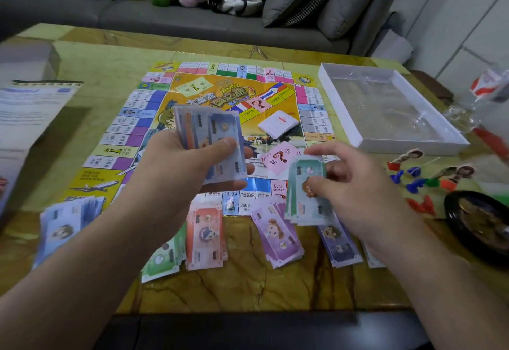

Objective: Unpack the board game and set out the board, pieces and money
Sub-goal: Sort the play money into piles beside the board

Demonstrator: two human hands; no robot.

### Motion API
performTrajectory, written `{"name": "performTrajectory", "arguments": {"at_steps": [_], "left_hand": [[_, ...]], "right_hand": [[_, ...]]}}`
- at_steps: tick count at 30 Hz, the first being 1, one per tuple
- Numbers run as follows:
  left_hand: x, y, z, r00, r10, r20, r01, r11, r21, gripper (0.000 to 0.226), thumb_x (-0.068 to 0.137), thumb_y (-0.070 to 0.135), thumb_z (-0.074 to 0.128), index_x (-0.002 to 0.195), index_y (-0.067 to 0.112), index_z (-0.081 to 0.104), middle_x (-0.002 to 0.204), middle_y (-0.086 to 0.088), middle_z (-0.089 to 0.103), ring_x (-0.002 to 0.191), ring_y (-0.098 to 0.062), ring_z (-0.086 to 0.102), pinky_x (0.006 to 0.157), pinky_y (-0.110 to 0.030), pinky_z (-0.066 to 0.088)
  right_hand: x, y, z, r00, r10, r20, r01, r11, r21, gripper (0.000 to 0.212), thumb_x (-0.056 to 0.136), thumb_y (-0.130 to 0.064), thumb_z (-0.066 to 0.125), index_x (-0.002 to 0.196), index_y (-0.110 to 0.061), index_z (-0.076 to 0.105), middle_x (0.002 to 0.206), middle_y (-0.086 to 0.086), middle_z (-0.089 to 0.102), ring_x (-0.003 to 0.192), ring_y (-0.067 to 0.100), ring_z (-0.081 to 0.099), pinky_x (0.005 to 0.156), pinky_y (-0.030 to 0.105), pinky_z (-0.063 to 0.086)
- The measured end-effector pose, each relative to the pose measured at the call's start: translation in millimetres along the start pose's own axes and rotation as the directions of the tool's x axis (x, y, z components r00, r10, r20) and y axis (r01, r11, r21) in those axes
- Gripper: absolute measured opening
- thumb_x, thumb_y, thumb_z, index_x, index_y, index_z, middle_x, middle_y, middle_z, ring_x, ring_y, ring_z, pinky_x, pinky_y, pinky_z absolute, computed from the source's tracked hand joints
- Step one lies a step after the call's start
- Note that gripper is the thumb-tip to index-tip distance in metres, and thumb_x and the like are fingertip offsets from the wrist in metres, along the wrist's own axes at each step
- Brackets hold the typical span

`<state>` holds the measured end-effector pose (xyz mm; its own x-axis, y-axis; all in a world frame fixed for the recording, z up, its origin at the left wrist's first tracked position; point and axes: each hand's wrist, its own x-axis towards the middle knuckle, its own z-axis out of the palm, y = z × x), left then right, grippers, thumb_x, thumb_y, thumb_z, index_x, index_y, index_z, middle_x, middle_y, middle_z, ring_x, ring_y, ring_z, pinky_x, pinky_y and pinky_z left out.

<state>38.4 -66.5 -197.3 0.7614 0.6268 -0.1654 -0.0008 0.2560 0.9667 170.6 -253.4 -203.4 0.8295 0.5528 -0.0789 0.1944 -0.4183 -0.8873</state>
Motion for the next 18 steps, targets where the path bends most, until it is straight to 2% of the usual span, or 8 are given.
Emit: {"name": "performTrajectory", "arguments": {"at_steps": [3,7,10,13,18], "left_hand": [[0,1,-2,1.0,0.0,0.0,0.0,1.0,-0.004,0.027,0.097,0.008,0.066,0.124,0.006,0.063,0.095,-0.014,0.08,0.084,-0.033,0.079,0.059,-0.035,0.063],[2,3,-8,1.0,0.0,-0.003,0.0,1.0,-0.004,0.028,0.097,0.008,0.066,0.124,0.005,0.063,0.094,-0.015,0.08,0.083,-0.033,0.079,0.06,-0.036,0.064],[3,5,-12,1.0,0.0,-0.006,0.0,1.0,-0.007,0.029,0.097,0.008,0.066,0.126,0.005,0.062,0.095,-0.014,0.08,0.083,-0.032,0.08,0.061,-0.037,0.064],[4,9,-15,1.0,0.009,-0.01,-0.01,1.0,-0.029,0.028,0.099,0.007,0.065,0.126,0.005,0.061,0.095,-0.015,0.08,0.084,-0.032,0.079,0.061,-0.036,0.064],[6,13,-19,0.999,0.036,-0.021,-0.037,0.998,-0.048,0.027,0.099,0.005,0.064,0.126,0.0,0.061,0.093,-0.017,0.08,0.084,-0.033,0.079,0.06,-0.035,0.064]], "right_hand": [[-4,2,20,0.996,-0.073,0.059,0.08,0.99,-0.114,0.037,0.098,-0.007,0.07,0.119,-0.036,0.064,0.087,-0.004,0.075,0.076,0.003,0.075,0.058,0.033,0.064],[7,-2,2,0.994,-0.109,-0.024,0.101,0.972,-0.213,0.039,0.098,-0.009,0.07,0.121,-0.039,0.062,0.094,-0.007,0.075,0.077,0.003,0.075,0.051,0.021,0.058],[13,-3,-16,0.998,-0.039,-0.058,0.028,0.984,-0.177,0.038,0.098,-0.006,0.07,0.122,-0.035,0.063,0.094,-0.003,0.078,0.075,0.005,0.077,0.053,0.029,0.061],[10,-3,-7,1.0,0.0,-0.026,-0.004,0.988,-0.157,0.036,0.098,-0.006,0.071,0.118,-0.034,0.064,0.089,-0.005,0.078,0.073,0.003,0.077,0.055,0.033,0.064],[-10,-4,38,0.991,-0.069,0.113,0.088,0.981,-0.175,0.035,0.096,-0.009,0.072,0.118,-0.035,0.065,0.084,-0.009,0.073,0.071,-0.007,0.071,0.05,0.016,0.053]]}}
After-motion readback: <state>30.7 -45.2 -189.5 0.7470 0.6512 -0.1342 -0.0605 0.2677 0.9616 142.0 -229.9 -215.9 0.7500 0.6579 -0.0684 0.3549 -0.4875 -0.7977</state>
